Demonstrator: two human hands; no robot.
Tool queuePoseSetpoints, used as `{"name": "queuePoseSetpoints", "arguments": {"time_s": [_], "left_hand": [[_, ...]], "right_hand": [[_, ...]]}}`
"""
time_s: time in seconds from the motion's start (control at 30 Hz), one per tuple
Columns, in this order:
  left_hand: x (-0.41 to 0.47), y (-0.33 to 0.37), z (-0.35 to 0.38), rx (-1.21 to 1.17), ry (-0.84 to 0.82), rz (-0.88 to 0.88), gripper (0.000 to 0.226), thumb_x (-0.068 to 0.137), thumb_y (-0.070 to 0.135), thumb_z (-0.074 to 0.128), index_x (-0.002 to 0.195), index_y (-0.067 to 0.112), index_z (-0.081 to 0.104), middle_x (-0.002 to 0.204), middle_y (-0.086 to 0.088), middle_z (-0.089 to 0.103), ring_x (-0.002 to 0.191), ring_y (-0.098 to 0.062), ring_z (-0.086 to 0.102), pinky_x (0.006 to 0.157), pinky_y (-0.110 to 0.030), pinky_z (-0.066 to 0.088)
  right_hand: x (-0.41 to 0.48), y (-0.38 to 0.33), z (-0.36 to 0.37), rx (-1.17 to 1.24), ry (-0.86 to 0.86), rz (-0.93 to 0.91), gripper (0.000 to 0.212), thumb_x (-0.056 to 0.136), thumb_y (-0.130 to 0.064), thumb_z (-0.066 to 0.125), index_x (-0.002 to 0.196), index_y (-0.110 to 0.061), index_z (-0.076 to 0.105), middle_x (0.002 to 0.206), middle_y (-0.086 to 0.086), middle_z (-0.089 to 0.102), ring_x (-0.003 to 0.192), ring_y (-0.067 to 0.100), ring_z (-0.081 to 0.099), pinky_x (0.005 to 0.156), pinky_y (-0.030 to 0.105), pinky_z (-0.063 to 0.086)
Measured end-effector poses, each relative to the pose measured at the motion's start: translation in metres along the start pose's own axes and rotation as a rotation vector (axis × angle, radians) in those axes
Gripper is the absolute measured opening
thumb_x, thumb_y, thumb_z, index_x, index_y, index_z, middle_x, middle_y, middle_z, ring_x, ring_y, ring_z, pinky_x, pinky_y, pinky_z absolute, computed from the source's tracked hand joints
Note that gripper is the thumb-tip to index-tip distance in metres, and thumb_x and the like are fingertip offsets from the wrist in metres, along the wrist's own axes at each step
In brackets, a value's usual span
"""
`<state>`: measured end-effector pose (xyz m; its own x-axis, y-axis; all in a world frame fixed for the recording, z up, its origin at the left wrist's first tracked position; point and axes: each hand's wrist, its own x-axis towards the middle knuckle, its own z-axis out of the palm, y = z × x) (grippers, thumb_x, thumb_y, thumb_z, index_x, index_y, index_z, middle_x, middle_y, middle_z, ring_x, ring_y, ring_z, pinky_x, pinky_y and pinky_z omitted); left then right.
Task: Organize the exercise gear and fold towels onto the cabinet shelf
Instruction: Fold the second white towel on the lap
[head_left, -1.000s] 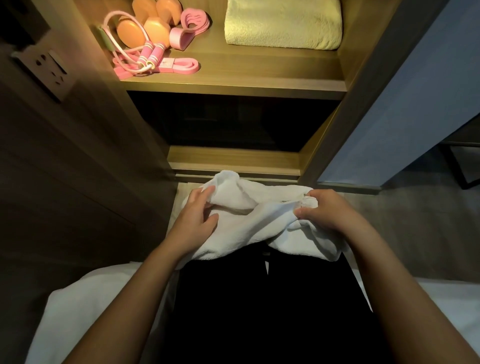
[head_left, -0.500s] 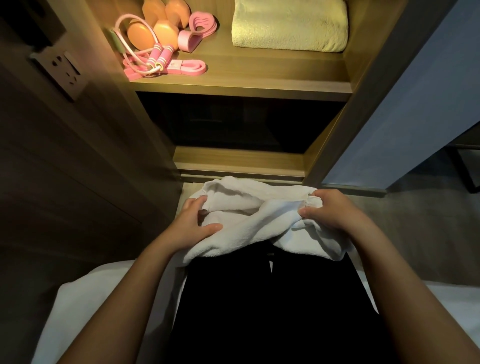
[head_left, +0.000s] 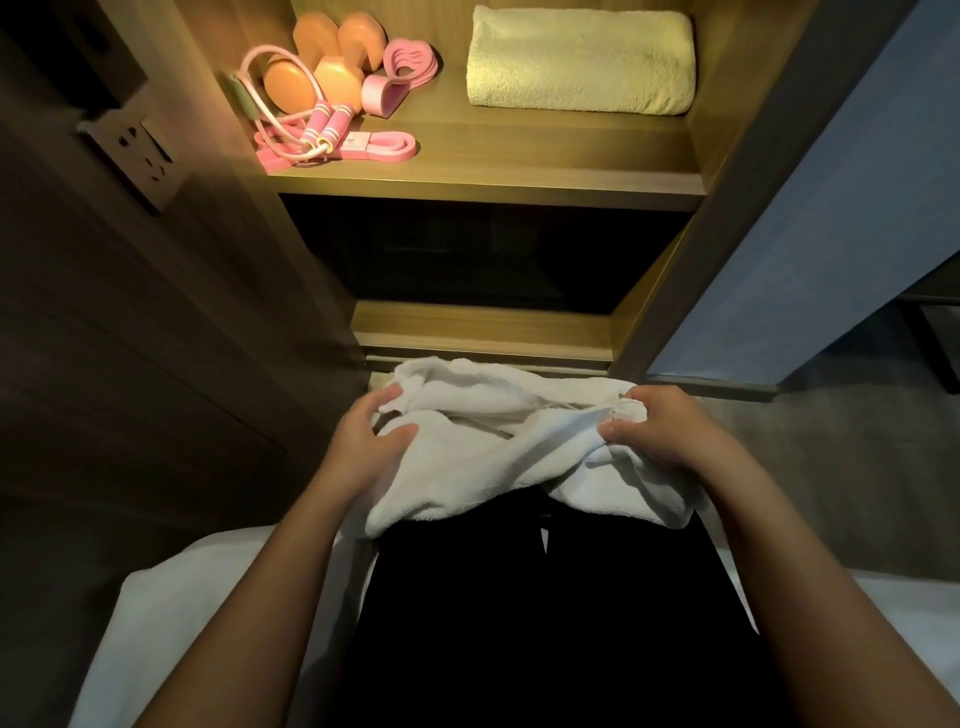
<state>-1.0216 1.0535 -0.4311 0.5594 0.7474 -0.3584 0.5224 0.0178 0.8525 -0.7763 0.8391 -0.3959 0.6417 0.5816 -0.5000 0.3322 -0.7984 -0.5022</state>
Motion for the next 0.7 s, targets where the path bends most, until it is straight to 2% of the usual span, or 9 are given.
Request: {"name": "queuePoseSetpoints", "arguments": {"time_s": [0.1,0.17,0.2,0.23,0.37,0.47,0.53,0.63,0.7], "left_hand": [[-0.010,0.026,-0.001,-0.011,0.099,0.202,0.031,0.091,0.013,0.064,0.116,0.031,0.058,0.126,0.012,0.056,0.115,-0.008,0.053,0.093,-0.024,0.044],[-0.020,0.048,0.004,-0.024,0.082,0.302,0.031,0.092,0.016,0.064,0.111,0.039,0.056,0.119,0.021,0.055,0.111,0.000,0.054,0.091,-0.021,0.045],[-0.025,0.058,0.008,-0.033,0.066,0.337,0.032,0.091,0.017,0.065,0.110,0.042,0.056,0.120,0.021,0.056,0.110,0.003,0.054,0.089,-0.018,0.046],[-0.028,0.064,0.012,-0.044,0.039,0.364,0.034,0.091,0.017,0.065,0.109,0.044,0.056,0.122,0.020,0.056,0.110,0.003,0.054,0.088,-0.016,0.047],[-0.035,0.072,0.037,-0.080,-0.146,0.367,0.036,0.089,0.018,0.068,0.116,0.041,0.059,0.127,0.019,0.055,0.111,-0.005,0.059,0.090,-0.026,0.054],[-0.032,0.071,0.056,-0.020,-0.142,0.371,0.039,0.088,0.016,0.069,0.123,0.030,0.059,0.124,0.020,0.055,0.105,-0.002,0.057,0.087,-0.018,0.048],[-0.029,0.073,0.064,-0.002,-0.134,0.374,0.041,0.087,0.014,0.070,0.125,0.028,0.058,0.123,0.020,0.054,0.106,-0.003,0.057,0.088,-0.017,0.046],[-0.026,0.074,0.070,-0.007,-0.182,0.381,0.042,0.087,0.014,0.070,0.125,0.029,0.058,0.123,0.020,0.053,0.107,-0.011,0.059,0.093,-0.031,0.053],[-0.025,0.071,0.068,-0.021,-0.217,0.382,0.040,0.089,0.015,0.068,0.125,0.029,0.057,0.123,0.017,0.055,0.107,-0.014,0.060,0.090,-0.035,0.055]], "right_hand": [[-0.001,-0.001,0.000,-0.007,-0.001,0.000,0.059,0.081,-0.040,0.074,0.133,-0.018,0.057,0.132,0.007,0.059,0.105,0.024,0.056,0.079,0.031,0.040],[-0.004,-0.005,0.000,0.007,0.018,-0.021,0.032,0.079,-0.037,0.074,0.109,-0.027,0.067,0.118,0.006,0.065,0.088,0.017,0.057,0.074,0.032,0.044],[-0.007,-0.007,0.000,-0.001,0.031,-0.036,0.015,0.078,-0.035,0.074,0.090,-0.031,0.066,0.108,0.005,0.067,0.080,0.014,0.056,0.071,0.032,0.045],[-0.009,-0.008,0.000,-0.012,0.038,-0.062,0.014,0.078,-0.034,0.074,0.079,-0.031,0.061,0.099,0.003,0.066,0.077,0.013,0.054,0.068,0.032,0.045],[-0.025,-0.012,0.001,0.030,0.099,-0.224,0.016,0.084,-0.032,0.066,0.094,-0.042,0.059,0.096,-0.019,0.060,0.085,0.004,0.056,0.063,0.023,0.042],[-0.043,-0.015,-0.001,0.229,0.175,-0.383,0.032,0.084,-0.026,0.064,0.101,-0.054,0.061,0.093,-0.039,0.060,0.087,-0.014,0.056,0.064,0.004,0.041],[-0.047,-0.019,-0.003,0.320,0.189,-0.427,0.024,0.085,-0.031,0.064,0.096,-0.053,0.064,0.094,-0.044,0.060,0.096,-0.018,0.053,0.072,-0.001,0.040],[-0.040,-0.028,0.002,0.262,0.081,-0.398,0.014,0.084,-0.048,0.065,0.098,-0.047,0.067,0.100,-0.031,0.065,0.097,-0.008,0.056,0.079,0.012,0.041],[-0.033,-0.035,0.012,0.239,0.047,-0.370,0.006,0.084,-0.047,0.067,0.089,-0.044,0.069,0.089,-0.025,0.068,0.089,-0.006,0.057,0.072,0.018,0.041]]}}
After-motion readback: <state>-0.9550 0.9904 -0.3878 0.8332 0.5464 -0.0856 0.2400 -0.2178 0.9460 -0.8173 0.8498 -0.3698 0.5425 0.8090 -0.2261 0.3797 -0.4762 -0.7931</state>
